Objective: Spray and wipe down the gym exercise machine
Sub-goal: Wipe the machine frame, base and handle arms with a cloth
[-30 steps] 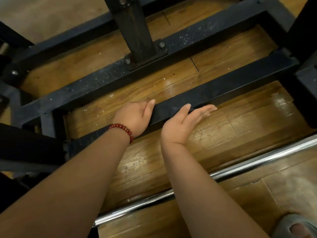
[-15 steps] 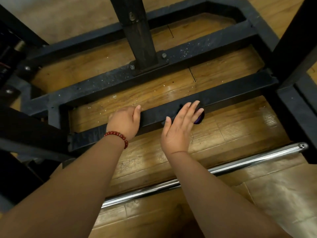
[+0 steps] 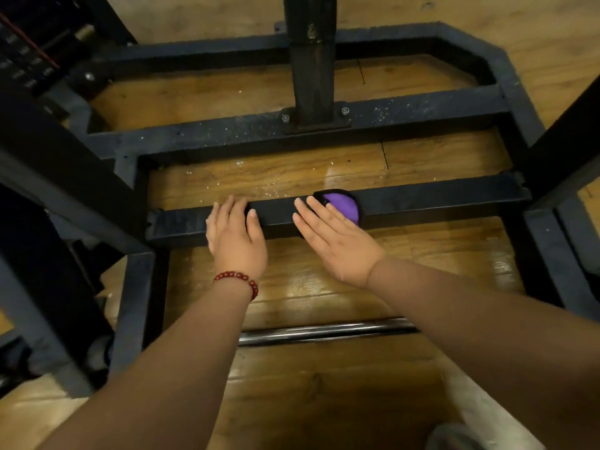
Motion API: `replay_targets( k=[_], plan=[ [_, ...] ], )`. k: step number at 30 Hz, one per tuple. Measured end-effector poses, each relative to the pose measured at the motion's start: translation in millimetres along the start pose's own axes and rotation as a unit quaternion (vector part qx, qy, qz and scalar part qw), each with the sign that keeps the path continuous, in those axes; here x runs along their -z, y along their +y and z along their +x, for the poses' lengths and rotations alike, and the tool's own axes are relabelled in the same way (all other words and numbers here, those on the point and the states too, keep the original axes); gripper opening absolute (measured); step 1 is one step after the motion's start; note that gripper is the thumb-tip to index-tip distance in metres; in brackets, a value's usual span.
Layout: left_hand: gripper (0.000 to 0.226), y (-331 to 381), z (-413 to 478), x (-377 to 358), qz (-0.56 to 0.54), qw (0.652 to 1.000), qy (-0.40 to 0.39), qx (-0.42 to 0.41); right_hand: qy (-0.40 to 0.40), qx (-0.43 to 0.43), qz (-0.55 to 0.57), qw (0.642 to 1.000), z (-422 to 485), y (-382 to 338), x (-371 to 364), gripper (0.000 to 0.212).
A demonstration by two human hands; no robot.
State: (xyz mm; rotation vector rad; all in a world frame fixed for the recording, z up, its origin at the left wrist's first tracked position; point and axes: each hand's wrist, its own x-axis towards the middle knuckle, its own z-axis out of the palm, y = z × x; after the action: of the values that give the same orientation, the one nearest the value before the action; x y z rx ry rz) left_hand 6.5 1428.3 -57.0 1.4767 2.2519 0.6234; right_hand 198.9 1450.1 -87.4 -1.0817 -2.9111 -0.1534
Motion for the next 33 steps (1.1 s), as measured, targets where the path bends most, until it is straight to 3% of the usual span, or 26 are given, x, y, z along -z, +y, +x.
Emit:
replay_targets(
  k=[3,6,8,11,13,15,17,19,21,23,24,25,27,29,31,33],
  plan=[
    [0.04,16.8,-18.3,-4.5,-0.093,0.994,0.022,0.048,-0.104,0.044,0.076,0.991,17.1,15.8,28.7,0.09],
    [0.033,30.2,-30.2,-3.8,-0.203,0.971,0.06,0.108,-0.181,0.044,0.12,0.975,41.0,29.1,53.6,0.074],
    [0.028,37.3,-36.6,-0.7,-0.276,0.947,0.066,0.153,-0.18,0.02,0.194,0.964,51.0,32.1,63.5,0.062],
    [0.022,45.2,-48.5,4.6,-0.379,0.901,0.014,0.212,-0.125,-0.063,0.318,0.938,54.9,26.8,71.8,0.04],
    [0.036,44.5,-55.3,5.4,-0.44,0.87,-0.051,0.216,-0.111,-0.146,0.428,0.885,57.5,18.8,77.4,0.03],
    [0.064,39.9,-57.6,6.5,-0.492,0.838,-0.11,0.208,-0.114,-0.189,0.525,0.822,61.0,9.4,81.6,0.021],
    [0.083,36.4,-57.3,11.6,-0.498,0.828,-0.146,0.212,-0.115,-0.219,0.612,0.751,62.8,0.0,84.4,0.02],
    [0.07,33.3,-57.5,17.1,-0.507,0.818,-0.15,0.225,-0.115,-0.242,0.653,0.708,63.2,-6.7,84.8,0.019],
    [0.039,32.7,-58.3,21.1,-0.54,0.791,-0.145,0.247,-0.119,-0.254,0.688,0.669,62.7,-7.6,85.1,0.015],
    [0.022,31.6,-61.3,22.1,-0.571,0.761,-0.131,0.279,-0.129,-0.262,0.703,0.649,61.9,-0.9,86.1,0.012],
    [0.018,31.3,-62.6,21.6,-0.577,0.752,-0.112,0.299,-0.132,-0.261,0.684,0.668,61.3,5.9,86.9,0.009],
    [0.015,30.8,-63.2,19.9,-0.576,0.747,-0.087,0.32,-0.13,-0.26,0.64,0.711,59.7,15.1,87.2,0.008],
    [0.014,33.1,-64.3,15.5,-0.556,0.747,-0.042,0.363,-0.118,-0.232,0.502,0.825,54.7,38.0,85.5,0.021],
    [0.017,39.3,-63.9,6.8,-0.53,0.746,-0.007,0.402,-0.116,-0.15,0.368,0.91,48.4,59.3,81.4,0.037],
    [0.03,47.1,-59.8,-3.2,-0.514,0.732,0.025,0.447,-0.152,-0.044,0.283,0.946,45.0,73.1,73.6,0.049],
    [0.044,53.0,-54.6,-12.6,-0.507,0.71,0.037,0.488,-0.217,0.04,0.213,0.952,45.8,80.9,59.0,0.06]
  ],
)
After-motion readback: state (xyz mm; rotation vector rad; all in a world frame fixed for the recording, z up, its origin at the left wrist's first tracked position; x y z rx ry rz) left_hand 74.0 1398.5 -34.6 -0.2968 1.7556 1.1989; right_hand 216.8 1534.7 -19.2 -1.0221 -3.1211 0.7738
